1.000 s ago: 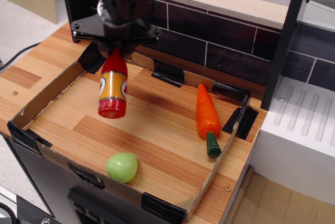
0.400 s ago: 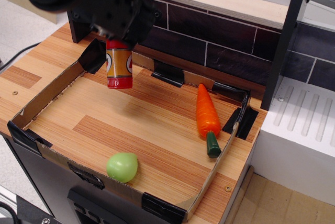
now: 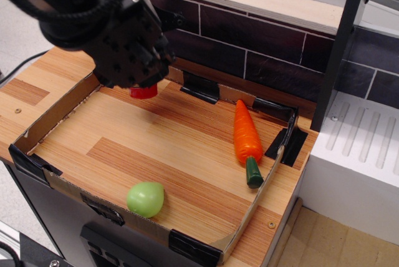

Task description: Upright hot sauce bottle

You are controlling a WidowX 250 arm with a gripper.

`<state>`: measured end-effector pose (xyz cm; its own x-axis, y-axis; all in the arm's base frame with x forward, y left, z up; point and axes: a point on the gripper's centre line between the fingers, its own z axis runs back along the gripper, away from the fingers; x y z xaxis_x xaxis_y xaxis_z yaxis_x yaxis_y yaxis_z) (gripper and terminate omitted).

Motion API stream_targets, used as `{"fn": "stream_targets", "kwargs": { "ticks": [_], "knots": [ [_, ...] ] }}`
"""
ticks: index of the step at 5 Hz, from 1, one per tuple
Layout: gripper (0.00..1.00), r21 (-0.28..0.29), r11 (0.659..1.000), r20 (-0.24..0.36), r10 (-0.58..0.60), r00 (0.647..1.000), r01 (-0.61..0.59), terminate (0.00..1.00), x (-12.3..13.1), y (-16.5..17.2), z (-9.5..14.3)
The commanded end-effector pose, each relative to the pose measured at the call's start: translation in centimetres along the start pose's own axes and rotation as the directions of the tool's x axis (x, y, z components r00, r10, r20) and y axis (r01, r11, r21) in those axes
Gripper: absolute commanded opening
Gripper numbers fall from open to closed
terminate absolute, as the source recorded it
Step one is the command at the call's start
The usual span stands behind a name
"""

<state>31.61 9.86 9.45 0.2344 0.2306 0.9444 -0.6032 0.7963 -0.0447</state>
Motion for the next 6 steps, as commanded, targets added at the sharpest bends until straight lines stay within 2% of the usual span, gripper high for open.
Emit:
{"fn": "stream_targets", "kwargs": {
  "ticks": [1,2,3,4,5,6],
  "knots": [
    [0.0,-0.01,0.999,0.223,0.036,0.974,-0.034,0.0,0.9,0.6,1.1],
    [0.0,-0.028,0.999,0.293,0.051,0.955,-0.044,0.0,0.2,0.6,1.1],
    [0.0,-0.041,0.998,0.281,0.053,0.958,-0.043,0.0,-0.3,0.4,1.0],
    [1.0,-0.05,0.996,0.182,0.083,0.98,-0.075,0.0,-0.2,0.5,1.2],
    [1.0,-0.064,0.996,0.108,0.065,0.992,-0.058,0.0,-0.1,0.7,1.5],
    [1.0,-0.077,0.992,0.071,0.104,0.992,-0.099,0.0,1.2,1.0,2.1]
  ]
}}
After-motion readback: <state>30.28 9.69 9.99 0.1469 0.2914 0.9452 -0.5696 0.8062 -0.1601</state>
